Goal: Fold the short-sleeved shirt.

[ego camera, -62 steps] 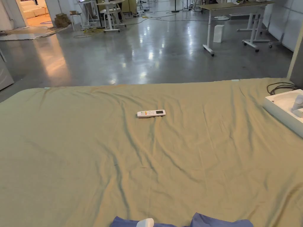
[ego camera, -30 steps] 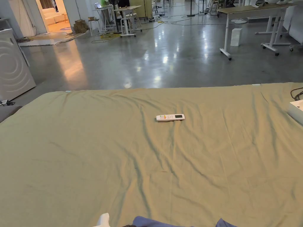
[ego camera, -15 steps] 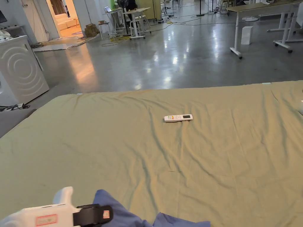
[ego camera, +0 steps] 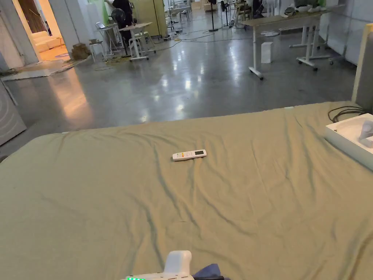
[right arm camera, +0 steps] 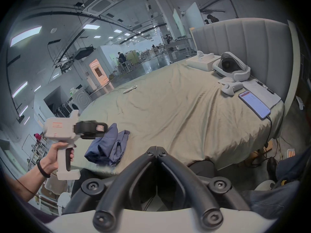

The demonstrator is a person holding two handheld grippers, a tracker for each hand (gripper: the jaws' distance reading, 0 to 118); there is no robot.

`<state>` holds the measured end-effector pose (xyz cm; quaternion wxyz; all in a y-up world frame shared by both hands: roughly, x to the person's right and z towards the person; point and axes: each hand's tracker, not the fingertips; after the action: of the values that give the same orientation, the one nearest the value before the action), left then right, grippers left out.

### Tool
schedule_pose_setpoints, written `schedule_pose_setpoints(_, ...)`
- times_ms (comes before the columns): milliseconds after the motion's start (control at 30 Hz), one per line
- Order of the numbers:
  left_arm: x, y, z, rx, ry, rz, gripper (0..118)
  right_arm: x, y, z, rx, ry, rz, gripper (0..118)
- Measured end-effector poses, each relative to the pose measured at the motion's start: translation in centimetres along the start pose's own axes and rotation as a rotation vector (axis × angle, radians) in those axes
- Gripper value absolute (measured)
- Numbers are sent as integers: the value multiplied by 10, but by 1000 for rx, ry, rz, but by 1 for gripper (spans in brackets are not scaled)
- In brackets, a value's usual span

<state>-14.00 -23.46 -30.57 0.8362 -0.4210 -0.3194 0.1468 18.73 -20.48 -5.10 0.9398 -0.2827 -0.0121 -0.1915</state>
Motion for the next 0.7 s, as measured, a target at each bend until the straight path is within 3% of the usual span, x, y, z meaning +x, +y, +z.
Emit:
schedule_pose_setpoints(133,-12,7,44,154,6,126,75,6,3,-3,11,33,-31,0)
schedule_pose_setpoints(167,-18,4,46,159,7,178,59,6,4,-5,6,44,-32,0)
schedule_pose_setpoints(200,-26,1,42,155,3,209,28,5,4,-6,0,47,-29,0)
schedule_pose_setpoints(233,-30,-1,33,109,-11,214,5,3,4,-8,-4,46,-22,0)
schedule_pose_setpoints(300,-36,-11,8,39,41,226,5,-2,3,-10,-21,48,5,0)
schedule_pose_setpoints(433,-51,-38,-54,-140,-12,334,1,-12,0,-9,-47,39,55,0)
schedule_pose_setpoints(500,-50,-55,-77,-210,65,258,1,-15,-3,-8,-59,46,75,0)
schedule_pose_setpoints(567,-42,-51,-73,-125,73,167,1,-17,-5,-11,-78,44,90,0)
schedule_pose_setpoints(700,-36,-47,-72,-162,88,155,1,-26,-7,-19,-107,59,124,0)
